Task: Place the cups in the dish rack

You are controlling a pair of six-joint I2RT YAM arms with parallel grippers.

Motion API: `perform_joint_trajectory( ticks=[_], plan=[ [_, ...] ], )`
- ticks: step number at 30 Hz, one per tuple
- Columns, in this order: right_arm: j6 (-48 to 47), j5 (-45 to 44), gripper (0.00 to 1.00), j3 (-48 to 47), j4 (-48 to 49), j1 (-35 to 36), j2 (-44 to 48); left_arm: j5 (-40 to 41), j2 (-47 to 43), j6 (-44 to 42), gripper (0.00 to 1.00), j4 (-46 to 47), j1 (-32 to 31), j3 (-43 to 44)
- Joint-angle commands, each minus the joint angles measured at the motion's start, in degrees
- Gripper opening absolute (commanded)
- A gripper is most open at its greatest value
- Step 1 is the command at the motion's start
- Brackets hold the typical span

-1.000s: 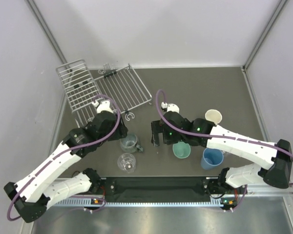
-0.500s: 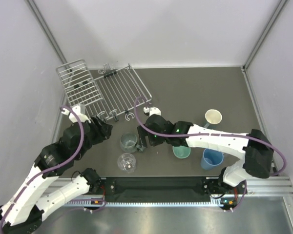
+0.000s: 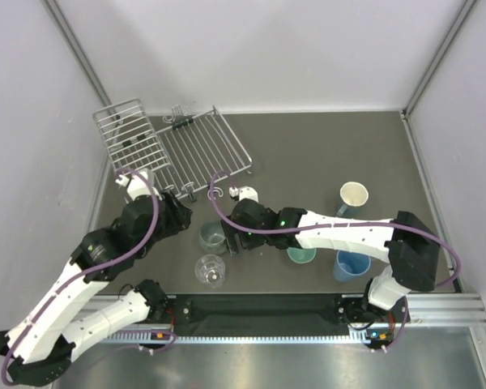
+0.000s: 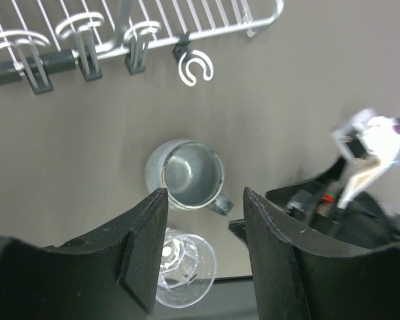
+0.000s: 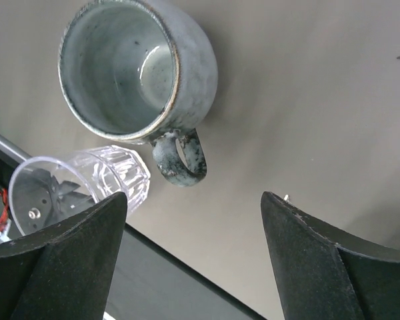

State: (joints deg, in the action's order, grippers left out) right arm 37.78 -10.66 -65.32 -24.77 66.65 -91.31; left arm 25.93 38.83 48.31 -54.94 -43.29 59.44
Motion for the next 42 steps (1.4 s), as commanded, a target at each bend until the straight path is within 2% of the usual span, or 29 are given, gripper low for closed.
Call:
perform_joint_trajectory(
  ticks=[1,6,11,15,17,22,31,37,41,42],
  plan=[
    [1.7,-2.7,0.82,-0.6,2.9,0.7,3.1,-0.6,3.8,-0.4,0.54,-0.1,-0.2,0.1],
    [-4.1,-2.2,0.81,-6.8,2.2,0.5,-0.2,0.0,1.9,0.3,0.53,-0.2,-0.1,-0.3],
    [-8.5,-1.2,0.76,-16.0,-3.6,-1.6,-6.9,0.3,-3.0,1.2,0.51,-1.0,-0.1,-0.6],
    [-10.8,1.4,0.66,-17.9,-4.0,-3.4,-9.4,0.9,-6.1,0.9,0.47,-2.4,-0.1,0.2],
    [-12.1,2.5,0.64,-19.2,-4.4,-3.6,-11.2,0.8,-8.8,0.6,0.45,-1.7,-0.1,0.0],
    [-14.2,4.5,0.61,-22.0,-6.1,-3.6,-15.2,0.9,-13.9,0.5,0.41,-0.1,-0.1,-1.3],
    [-14.8,3.5,0.60,-25.0,-6.8,-4.5,-21.0,1.3,-14.7,0.0,0.41,-1.6,-0.1,-0.7],
    [-13.5,3.7,0.61,-23.9,-6.0,-4.9,-19.9,1.6,-14.2,-0.9,0.41,-1.1,-0.1,-1.2],
    [-11.9,2.9,0.76,-22.3,-6.0,-4.8,-14.7,2.2,-9.6,1.6,0.42,-1.1,-0.1,-3.2],
    [-11.2,2.2,0.79,-22.0,-6.4,-5.0,-13.6,1.8,-6.2,1.9,0.43,-1.0,-0.1,-3.4]
  ],
)
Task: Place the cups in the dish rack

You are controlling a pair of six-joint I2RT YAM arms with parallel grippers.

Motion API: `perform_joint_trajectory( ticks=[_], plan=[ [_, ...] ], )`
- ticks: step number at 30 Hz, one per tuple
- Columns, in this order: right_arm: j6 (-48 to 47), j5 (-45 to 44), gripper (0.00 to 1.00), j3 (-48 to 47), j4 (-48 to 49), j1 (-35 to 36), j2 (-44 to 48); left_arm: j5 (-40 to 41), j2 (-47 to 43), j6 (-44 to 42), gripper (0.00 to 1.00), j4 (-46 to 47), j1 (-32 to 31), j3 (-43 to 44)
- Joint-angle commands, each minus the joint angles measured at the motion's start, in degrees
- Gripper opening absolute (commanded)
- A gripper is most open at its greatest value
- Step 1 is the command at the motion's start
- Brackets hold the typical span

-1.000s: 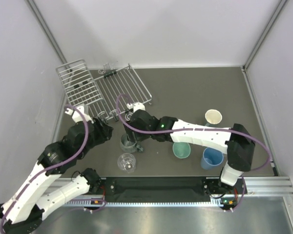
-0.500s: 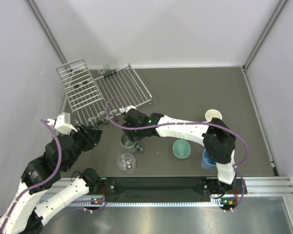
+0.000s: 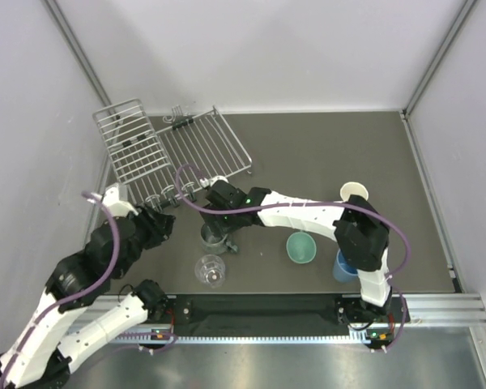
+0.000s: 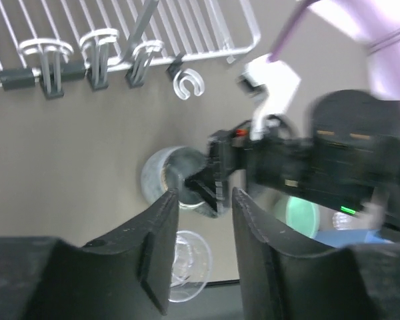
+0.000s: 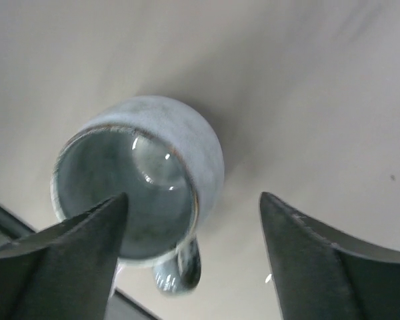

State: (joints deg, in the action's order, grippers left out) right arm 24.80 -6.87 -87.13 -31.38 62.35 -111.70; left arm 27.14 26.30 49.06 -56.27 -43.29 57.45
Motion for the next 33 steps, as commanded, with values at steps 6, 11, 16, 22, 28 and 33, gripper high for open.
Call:
perform_joint_trajectory(
  ticks=[6,11,16,22,28,33],
  plan=[
    [9.0,-4.5,0.91,4.5,-4.7,-2.4,16.8,2.1,19.9,-0.1,0.48,1.2,0.0,-0.2],
    [12.7,-2.6,0.91,16.1,-4.2,-5.7,28.9,2.0,27.5,-3.1,0.48,7.0,0.0,-1.5],
    [13.9,-1.5,0.91,23.5,-4.4,-6.4,40.2,3.2,35.1,-6.1,0.47,9.2,0.2,-2.4],
    [14.6,-1.2,0.91,26.3,-5.4,-6.4,47.4,-3.0,40.9,-9.8,0.45,11.4,2.5,-3.7],
    [15.5,-0.6,0.91,28.1,-5.1,-6.4,48.9,-4.9,42.2,-8.3,0.42,12.8,2.7,-8.0],
    [15.5,0.8,0.91,29.2,-3.9,-6.4,48.3,-7.9,43.2,-7.0,0.38,15.0,2.6,-10.8]
  ],
)
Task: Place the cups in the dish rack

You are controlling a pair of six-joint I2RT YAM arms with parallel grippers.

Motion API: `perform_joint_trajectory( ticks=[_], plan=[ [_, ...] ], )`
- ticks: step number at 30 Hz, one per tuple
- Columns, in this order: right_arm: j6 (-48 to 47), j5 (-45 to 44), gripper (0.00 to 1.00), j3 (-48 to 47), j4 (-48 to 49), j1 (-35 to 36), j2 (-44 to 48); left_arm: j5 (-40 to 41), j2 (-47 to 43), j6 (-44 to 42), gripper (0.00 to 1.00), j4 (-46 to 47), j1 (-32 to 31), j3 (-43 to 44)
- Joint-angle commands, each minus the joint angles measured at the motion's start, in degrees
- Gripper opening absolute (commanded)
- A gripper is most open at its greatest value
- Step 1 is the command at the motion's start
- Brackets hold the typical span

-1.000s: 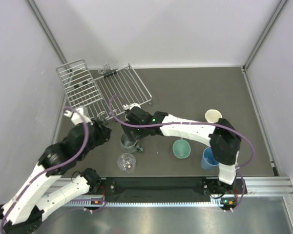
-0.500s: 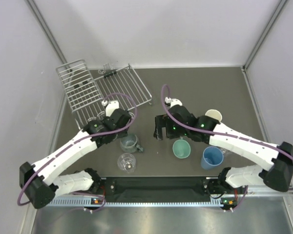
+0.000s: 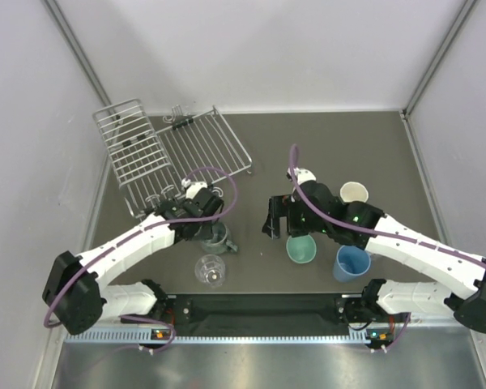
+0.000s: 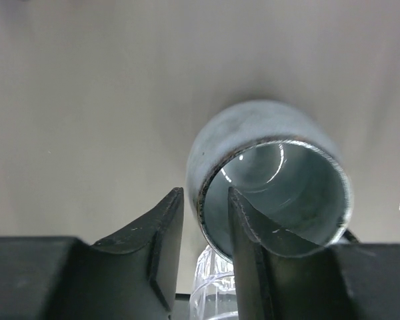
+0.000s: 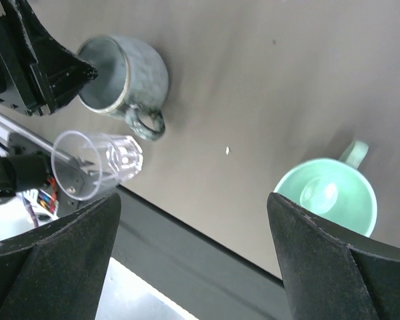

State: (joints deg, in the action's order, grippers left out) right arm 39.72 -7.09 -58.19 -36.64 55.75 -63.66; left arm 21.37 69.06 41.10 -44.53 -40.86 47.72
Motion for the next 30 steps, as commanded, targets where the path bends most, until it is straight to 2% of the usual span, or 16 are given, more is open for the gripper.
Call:
perform_joint_trajectory(
  ticks=[1,5,6,8,9,11,18,22,24,30],
  plan=[
    [0.6,1.3,0.91,0.4,1.7,0.2,0.2,-2.5,0.6,1.0,0.38,3.6,0.2,-1.9],
    [0.8,1.8,0.91,1.2,2.7,0.2,0.2,-2.1,0.9,0.9,0.31,4.9,0.3,-3.3],
    [1.1,2.0,0.91,1.6,3.0,0.2,0.3,-2.0,0.9,0.9,0.24,4.8,0.3,-3.2],
    [1.5,2.8,0.91,2.2,3.9,0.2,0.3,-1.3,0.3,0.8,0.19,5.6,0.3,-3.0],
    [1.4,3.1,0.91,2.8,4.3,0.2,0.2,-1.2,-0.1,0.3,0.11,5.9,0.3,-2.6],
    [1.7,3.8,0.91,3.2,5.2,0.2,0.1,-0.7,-0.3,-0.2,0.00,6.3,0.3,-1.9],
    [1.6,6.7,0.91,2.5,5.6,0.2,0.2,2.6,-0.9,-2.4,0.00,5.2,0.3,5.3],
    [1.2,8.4,0.93,1.5,5.7,0.2,0.8,3.3,-6.2,-4.8,0.00,5.6,0.3,12.1],
    [2.0,8.8,1.00,0.1,5.5,0.2,0.7,2.7,-8.2,-6.1,0.00,6.8,0.3,15.7],
    [9.7,7.4,1.00,0.3,10.4,0.3,4.7,-0.1,-17.2,-5.8,0.00,11.2,0.3,17.2]
  ],
)
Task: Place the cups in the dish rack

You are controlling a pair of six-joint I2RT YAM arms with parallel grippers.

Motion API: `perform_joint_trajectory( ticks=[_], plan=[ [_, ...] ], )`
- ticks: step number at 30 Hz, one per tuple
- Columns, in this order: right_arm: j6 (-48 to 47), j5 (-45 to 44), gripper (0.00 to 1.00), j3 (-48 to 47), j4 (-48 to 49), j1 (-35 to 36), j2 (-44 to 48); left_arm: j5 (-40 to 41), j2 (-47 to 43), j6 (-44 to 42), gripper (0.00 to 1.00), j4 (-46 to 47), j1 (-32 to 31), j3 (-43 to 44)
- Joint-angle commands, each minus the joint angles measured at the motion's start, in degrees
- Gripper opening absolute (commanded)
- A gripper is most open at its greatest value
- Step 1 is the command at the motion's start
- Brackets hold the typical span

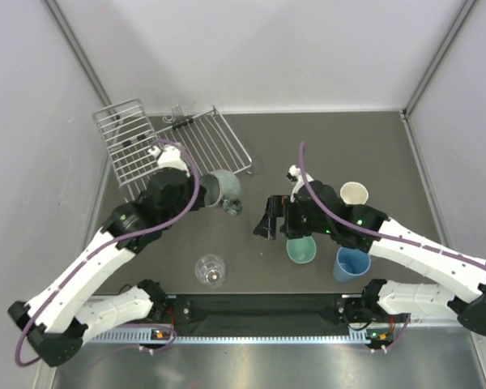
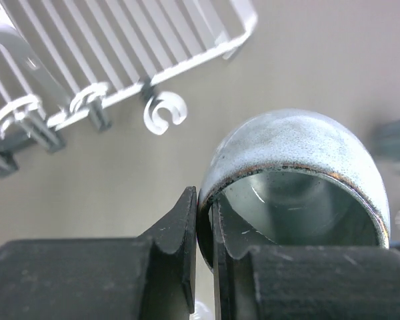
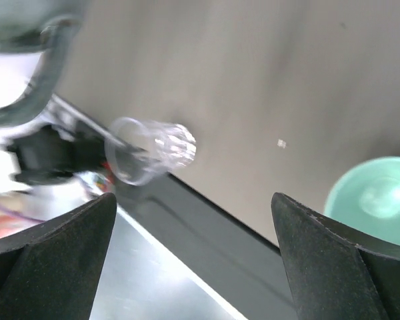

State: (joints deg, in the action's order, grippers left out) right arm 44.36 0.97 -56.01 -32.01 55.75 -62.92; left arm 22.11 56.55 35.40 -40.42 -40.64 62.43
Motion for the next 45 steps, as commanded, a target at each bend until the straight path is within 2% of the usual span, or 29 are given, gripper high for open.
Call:
perform_joint_trajectory(
  ticks=[1,5,11,14,16,19,27,34,45],
  plan=[
    [5.2,1.3,1.00,-0.8,8.2,0.3,6.3,-1.2,-7.1,0.2,0.00,8.7,0.1,2.0],
    [10.5,9.2,1.00,7.2,25.6,-1.3,11.7,-3.6,-14.8,0.4,0.00,16.6,0.1,-3.2],
    [19.3,22.1,1.00,11.5,39.8,-2.6,9.4,-7.7,-24.5,-1.0,0.00,27.8,0.0,-12.6],
    [25.0,24.5,0.99,12.6,47.8,-2.6,8.1,-10.0,-26.6,-0.9,0.00,30.0,0.0,-14.0],
    [27.8,24.5,0.92,13.0,52.5,-2.3,7.3,-11.2,-27.9,-0.8,0.00,32.6,0.1,-15.5],
    [31.9,24.9,0.88,13.1,57.7,-1.4,5.4,-11.8,-29.1,-0.5,0.00,35.5,0.0,-17.2],
    [31.1,22.5,0.87,6.4,55.2,3.6,-1.1,-11.5,-29.2,0.6,0.00,39.7,0.0,-19.4],
    [35.0,17.9,0.81,6.4,63.8,5.8,-3.9,-12.4,-30.6,0.9,0.00,44.0,0.0,-21.3],
    [38.1,14.1,0.60,6.1,65.3,6.3,-6.8,-12.5,-31.9,4.2,0.00,45.3,0.0,-23.8]
  ],
)
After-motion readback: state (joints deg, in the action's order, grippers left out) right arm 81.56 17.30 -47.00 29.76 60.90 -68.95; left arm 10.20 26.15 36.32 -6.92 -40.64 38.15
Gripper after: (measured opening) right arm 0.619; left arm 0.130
